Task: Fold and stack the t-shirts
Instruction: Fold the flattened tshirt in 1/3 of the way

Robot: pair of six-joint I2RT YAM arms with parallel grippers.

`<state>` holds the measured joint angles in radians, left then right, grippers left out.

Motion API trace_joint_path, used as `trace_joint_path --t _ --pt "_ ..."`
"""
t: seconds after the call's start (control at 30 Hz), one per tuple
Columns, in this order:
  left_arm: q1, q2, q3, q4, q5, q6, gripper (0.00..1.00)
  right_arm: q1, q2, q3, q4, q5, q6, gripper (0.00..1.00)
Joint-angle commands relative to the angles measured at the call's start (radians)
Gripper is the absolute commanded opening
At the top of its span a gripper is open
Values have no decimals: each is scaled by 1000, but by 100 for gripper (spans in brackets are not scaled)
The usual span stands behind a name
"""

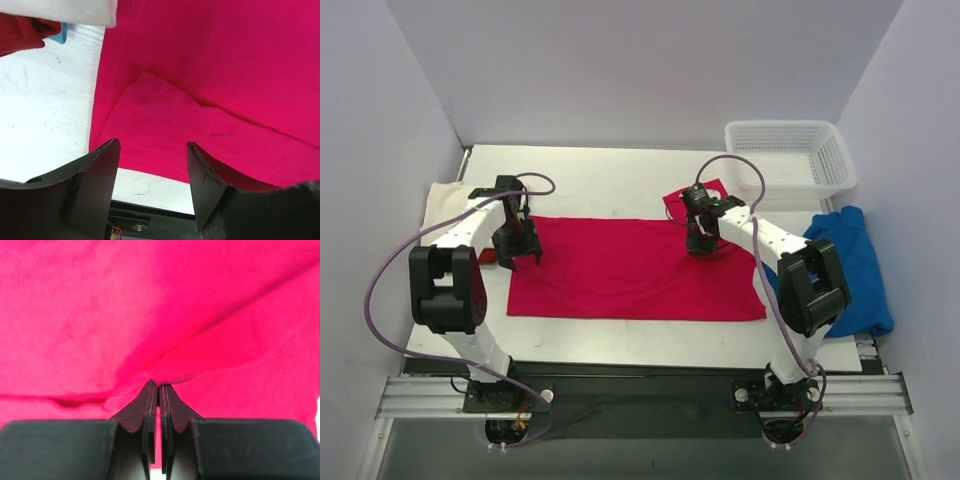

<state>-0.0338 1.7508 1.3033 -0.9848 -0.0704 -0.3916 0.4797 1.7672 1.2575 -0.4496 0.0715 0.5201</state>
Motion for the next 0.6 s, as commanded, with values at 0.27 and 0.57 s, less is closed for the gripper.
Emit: trace_joint_path --t 0.27,0.57 --pt "-5 15 53 1 -9 17 66 4 201 212 -44 -1 -130 0" --pt "-5 6 63 41 14 30 66 -1 151 227 -41 22 -170 30"
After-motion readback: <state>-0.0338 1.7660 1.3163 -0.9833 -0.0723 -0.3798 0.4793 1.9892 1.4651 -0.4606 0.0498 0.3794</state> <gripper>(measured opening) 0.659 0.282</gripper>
